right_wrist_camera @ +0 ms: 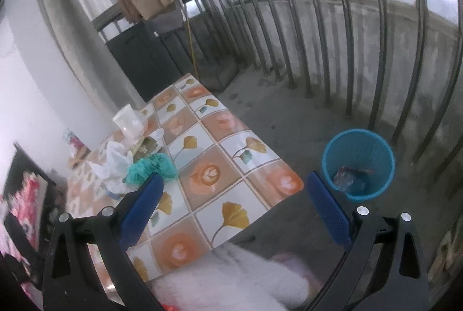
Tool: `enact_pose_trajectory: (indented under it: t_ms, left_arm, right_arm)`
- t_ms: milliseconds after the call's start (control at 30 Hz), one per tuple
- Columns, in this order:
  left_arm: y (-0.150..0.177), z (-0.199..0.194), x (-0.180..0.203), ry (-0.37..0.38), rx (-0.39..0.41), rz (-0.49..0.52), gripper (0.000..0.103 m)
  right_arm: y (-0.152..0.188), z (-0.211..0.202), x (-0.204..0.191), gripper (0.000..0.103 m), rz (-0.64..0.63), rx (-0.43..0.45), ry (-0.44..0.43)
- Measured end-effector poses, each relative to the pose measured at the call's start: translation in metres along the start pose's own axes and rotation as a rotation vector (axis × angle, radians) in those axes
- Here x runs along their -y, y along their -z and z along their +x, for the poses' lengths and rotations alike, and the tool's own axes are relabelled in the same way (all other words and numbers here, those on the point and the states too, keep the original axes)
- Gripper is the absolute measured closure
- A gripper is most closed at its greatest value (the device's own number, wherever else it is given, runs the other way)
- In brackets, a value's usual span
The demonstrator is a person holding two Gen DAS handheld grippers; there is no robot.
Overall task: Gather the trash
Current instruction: 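Bring both tools back toward the table, then grasp the teal plastic bag with the right gripper while the left gripper grasps white tissues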
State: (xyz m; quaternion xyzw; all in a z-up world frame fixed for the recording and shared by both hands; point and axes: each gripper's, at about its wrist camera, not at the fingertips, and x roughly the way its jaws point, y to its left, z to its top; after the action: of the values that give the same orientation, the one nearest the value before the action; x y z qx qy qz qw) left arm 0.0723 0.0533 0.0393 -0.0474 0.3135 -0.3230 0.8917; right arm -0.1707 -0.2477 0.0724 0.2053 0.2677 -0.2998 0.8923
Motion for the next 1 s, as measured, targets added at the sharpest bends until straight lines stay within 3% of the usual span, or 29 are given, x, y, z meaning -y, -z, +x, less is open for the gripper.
enact_pose_trajectory:
  t_ms: [300,400,567,767,1000]
  left_arm:
    - [0.005,0.027,0.013,0.046,-0.098,-0.002,0.005]
    - [0.0,0.039,0.015,0.073,-0.119,-0.027,0.005]
    - [-0.022,0.052,0.005,0.054,-0.099,-0.073,0.005]
    - [-0.054,0.073,0.006,0.073,-0.069,-0.001,0.008]
    - [-0.067,0.133,-0.01,0.001,-0.183,-0.036,0.03]
  right_arm:
    - [0.016,0.029,-0.024,0.008,-0.21,0.024,0.004]
    - [0.015,0.041,-0.037,0.008,-0.256,0.0,-0.05]
    - [0.002,0.074,-0.059,0.008,-0.296,-0.09,-0.164]
    - [-0.013,0.124,-0.076,0.017,-0.194,-0.228,-0.352]
    - [-0.017,0.17,-0.079,0.028,-0.044,-0.364,-0.431]
